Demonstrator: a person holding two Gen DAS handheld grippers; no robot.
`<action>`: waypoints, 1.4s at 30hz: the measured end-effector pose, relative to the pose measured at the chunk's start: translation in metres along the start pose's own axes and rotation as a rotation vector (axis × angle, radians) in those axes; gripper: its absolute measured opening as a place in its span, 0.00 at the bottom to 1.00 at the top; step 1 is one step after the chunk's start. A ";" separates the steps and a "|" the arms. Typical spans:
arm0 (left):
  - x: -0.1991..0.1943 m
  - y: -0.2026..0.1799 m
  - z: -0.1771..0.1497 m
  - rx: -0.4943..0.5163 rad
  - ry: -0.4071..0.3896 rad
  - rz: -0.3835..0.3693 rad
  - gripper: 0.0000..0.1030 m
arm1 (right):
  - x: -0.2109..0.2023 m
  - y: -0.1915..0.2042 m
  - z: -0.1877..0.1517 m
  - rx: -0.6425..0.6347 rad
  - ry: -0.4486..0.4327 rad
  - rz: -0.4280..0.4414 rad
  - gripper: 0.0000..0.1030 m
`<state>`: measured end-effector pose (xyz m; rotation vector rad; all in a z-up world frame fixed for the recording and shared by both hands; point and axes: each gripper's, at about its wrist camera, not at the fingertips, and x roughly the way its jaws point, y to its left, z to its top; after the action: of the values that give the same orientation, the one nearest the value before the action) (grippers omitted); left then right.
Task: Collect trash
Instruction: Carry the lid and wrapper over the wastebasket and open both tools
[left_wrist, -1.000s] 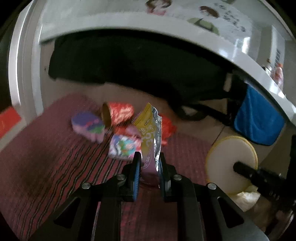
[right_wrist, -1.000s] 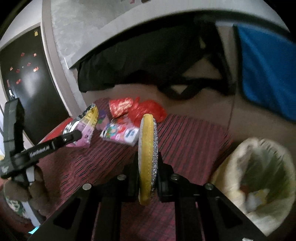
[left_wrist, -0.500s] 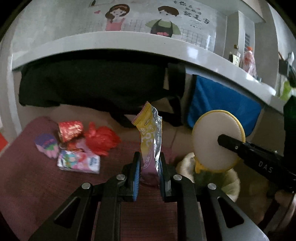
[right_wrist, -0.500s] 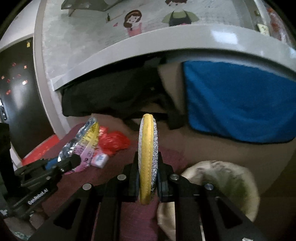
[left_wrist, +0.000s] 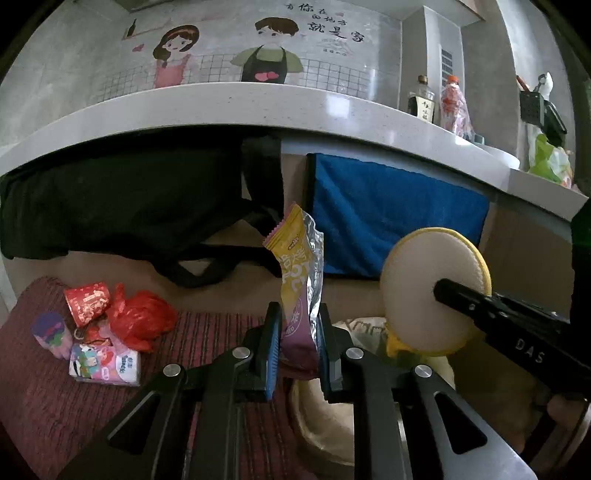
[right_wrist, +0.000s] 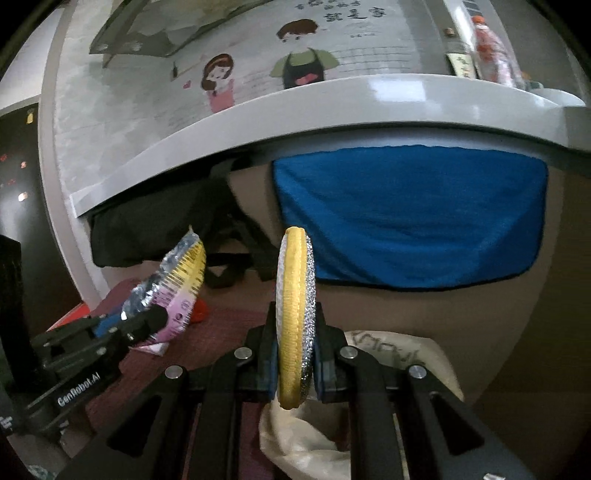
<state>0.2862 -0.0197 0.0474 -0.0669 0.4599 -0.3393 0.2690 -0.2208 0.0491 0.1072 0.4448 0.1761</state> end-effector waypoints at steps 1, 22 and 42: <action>0.001 -0.001 0.000 -0.001 0.000 0.002 0.18 | -0.001 -0.002 0.000 0.002 -0.002 -0.004 0.13; 0.033 -0.028 -0.014 -0.007 0.041 -0.059 0.18 | 0.000 -0.042 -0.020 0.052 0.013 -0.070 0.13; 0.061 -0.047 -0.024 0.032 0.064 -0.053 0.18 | 0.014 -0.063 -0.028 0.067 0.038 -0.098 0.13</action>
<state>0.3127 -0.0843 0.0067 -0.0372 0.5170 -0.4014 0.2779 -0.2783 0.0089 0.1481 0.4932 0.0672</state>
